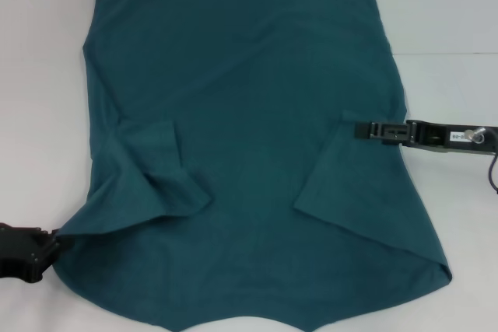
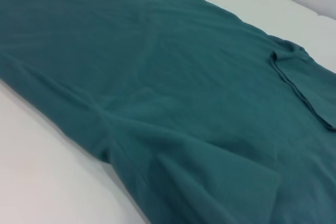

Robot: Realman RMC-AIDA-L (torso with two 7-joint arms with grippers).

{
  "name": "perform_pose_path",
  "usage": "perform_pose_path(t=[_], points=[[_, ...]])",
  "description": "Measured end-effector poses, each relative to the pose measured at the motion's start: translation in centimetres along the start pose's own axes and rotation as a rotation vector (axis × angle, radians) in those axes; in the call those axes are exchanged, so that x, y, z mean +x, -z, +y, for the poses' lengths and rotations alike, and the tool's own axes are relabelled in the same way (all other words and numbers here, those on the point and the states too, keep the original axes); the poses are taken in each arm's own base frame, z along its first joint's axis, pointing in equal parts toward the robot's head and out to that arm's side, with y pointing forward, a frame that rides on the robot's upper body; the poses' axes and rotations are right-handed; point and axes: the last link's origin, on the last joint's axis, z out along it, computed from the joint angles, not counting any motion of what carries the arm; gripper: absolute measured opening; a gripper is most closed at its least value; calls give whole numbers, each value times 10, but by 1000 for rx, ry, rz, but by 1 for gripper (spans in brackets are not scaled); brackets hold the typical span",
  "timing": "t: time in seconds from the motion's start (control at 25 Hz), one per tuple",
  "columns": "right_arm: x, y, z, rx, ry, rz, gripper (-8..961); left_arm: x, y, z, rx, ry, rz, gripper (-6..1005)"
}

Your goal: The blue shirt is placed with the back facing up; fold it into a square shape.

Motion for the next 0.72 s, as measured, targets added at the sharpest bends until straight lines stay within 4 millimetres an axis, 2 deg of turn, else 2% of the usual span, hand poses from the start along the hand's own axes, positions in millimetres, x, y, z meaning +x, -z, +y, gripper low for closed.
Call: perform_pose_path(t=[0.12, 0.36, 0.72], points=[[2, 5, -1, -8, -9, 8, 925, -2, 2, 0, 4, 4, -4, 25], [9, 19, -3, -36, -69, 58, 925, -8, 15, -4, 37, 31, 9, 25], [29, 51, -23, 39, -205, 175, 919, -12, 20, -4, 43, 41, 17, 25]])
